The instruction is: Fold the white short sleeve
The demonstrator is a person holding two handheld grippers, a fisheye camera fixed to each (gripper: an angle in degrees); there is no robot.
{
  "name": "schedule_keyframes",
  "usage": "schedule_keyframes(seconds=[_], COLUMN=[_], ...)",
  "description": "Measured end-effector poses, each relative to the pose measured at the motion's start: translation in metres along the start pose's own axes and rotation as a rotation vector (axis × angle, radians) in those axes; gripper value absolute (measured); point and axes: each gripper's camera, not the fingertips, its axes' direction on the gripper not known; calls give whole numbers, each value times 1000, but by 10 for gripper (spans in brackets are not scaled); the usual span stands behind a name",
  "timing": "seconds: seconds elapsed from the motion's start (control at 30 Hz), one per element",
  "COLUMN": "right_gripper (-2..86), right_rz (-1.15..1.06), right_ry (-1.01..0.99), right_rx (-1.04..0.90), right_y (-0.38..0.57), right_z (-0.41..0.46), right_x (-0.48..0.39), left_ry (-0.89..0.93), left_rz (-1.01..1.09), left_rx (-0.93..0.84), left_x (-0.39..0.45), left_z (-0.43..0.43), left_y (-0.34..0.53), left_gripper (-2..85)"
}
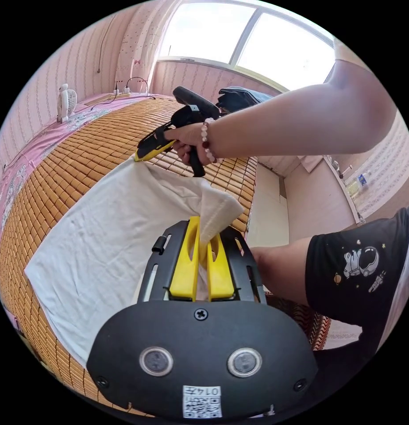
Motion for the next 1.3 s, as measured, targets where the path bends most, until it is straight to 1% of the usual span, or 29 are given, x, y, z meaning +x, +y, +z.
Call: schedule_keyframes(seconds=[0.13,0.2,0.27,0.4,0.43,0.5,0.57,0.63,0.7,0.77,0.9,1.0,1.1,1.2,1.23,1.3], right_gripper=[9,8,7,8,9,12,18,27,53,75,91,106,102,70,53,12], right_rz=[-23,-37,-70,-165,-214,-287,-366,-421,-459,-482,-578,-663,-744,-803,-834,-876], right_ry=[91,126,171,152,134,94,14,-19,17,147,254,312,349,375,413,442], right_rx=[74,107,125,104,86,48,-7,-35,-99,-189,-226,-248,-254,-338,-345,-298], right_y=[12,16,17,3,-6,-22,-45,-59,-70,-77,-73,-71,-70,-62,-57,-50], right_z=[-57,-85,-114,-120,-111,-90,-49,-12,32,85,120,134,147,169,173,164], right_x=[-10,-18,-37,-82,-101,-133,-175,-205,-229,-248,-271,-288,-303,-311,-315,-323], left_ry=[63,107,133,128,117,35,-18,-88,-199,-269,-338,-358,-352,-350,-367,-370], left_rz=[-49,-94,-132,-243,-266,-399,-500,-591,-726,-838,-1014,-1036,-1003,-954,-942,-904], left_rx=[77,144,190,273,279,280,286,277,241,205,149,163,142,97,92,46], left_x=[-2,-3,-5,-21,-25,-46,-65,-85,-115,-136,-162,-163,-165,-165,-163,-160], left_z=[-17,-31,-43,-78,-83,-105,-119,-129,-129,-122,-118,-122,-117,-108,-107,-103], left_y=[-2,-5,-5,9,13,34,53,70,97,119,158,168,164,152,150,143], left_gripper=[-9,-9,-9,-9,-9,-8,-5,1,30,59,92,96,97,89,81,57])
